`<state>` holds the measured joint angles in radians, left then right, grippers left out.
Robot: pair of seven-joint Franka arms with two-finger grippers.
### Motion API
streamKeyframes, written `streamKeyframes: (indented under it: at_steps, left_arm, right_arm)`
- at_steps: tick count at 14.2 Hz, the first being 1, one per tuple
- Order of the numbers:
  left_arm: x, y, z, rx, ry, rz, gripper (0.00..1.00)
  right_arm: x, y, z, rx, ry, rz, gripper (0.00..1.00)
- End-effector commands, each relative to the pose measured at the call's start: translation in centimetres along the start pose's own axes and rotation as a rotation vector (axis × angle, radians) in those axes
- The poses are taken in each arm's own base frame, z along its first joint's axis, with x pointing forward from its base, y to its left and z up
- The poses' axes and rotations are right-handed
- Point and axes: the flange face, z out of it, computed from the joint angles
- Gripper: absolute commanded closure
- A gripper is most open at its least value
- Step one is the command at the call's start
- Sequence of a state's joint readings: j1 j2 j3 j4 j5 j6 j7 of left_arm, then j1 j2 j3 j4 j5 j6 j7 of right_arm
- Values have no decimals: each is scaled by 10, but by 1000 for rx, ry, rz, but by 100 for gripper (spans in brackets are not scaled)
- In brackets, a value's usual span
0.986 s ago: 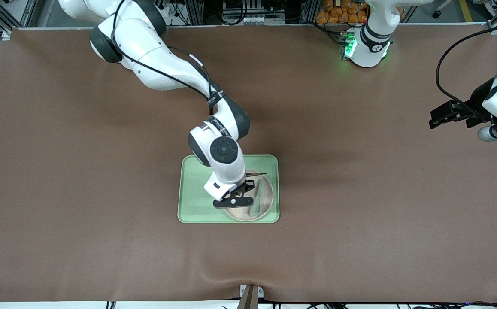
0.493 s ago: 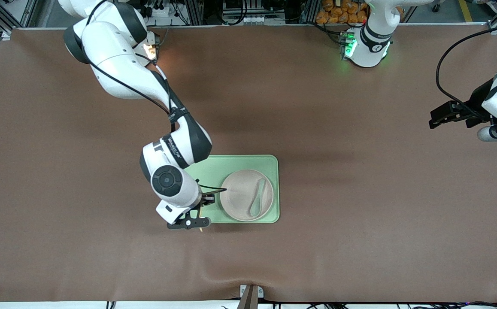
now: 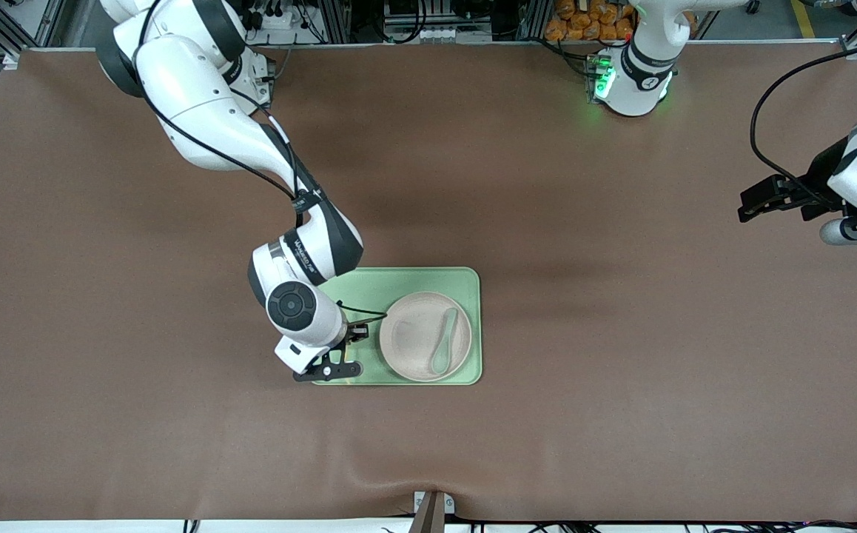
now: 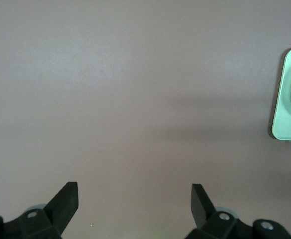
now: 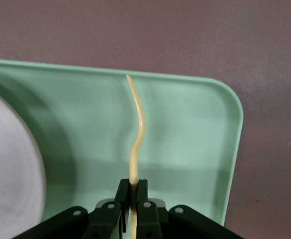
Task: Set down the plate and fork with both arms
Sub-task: 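Move the fork with the right gripper beside the plate on the tray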
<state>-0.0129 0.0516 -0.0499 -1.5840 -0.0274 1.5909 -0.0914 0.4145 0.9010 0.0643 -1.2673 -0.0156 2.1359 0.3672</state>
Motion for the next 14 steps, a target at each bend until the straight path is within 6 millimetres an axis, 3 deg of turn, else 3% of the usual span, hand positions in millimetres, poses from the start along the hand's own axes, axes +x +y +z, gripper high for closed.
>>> streamKeyframes:
  at_steps: [1,9,10,11,12,14]
  left_arm:
    - [-1,-1,2,-15,10,5,0]
    - [-1,-1,4,-14,8,5,0]
    - [-1,-1,4,-14,8,5,0]
    - [-1,-1,6,-14,5,5,0]
    - [-1,0,6,-14,5,6,0]
    - [-1,0,7,-14,2,7,0]
  right_arm:
    - [-16,4,-6,9,-13,-7,89]
    - [-27,-15,-4,41,-28,25,86]
    - [-26,-14,-4,41,-25,25,80]
    - [-25,-12,-5,42,-25,28,58]
    - [-24,-9,-6,40,-29,33,26]
    - [-19,-7,-18,47,-12,34,6]
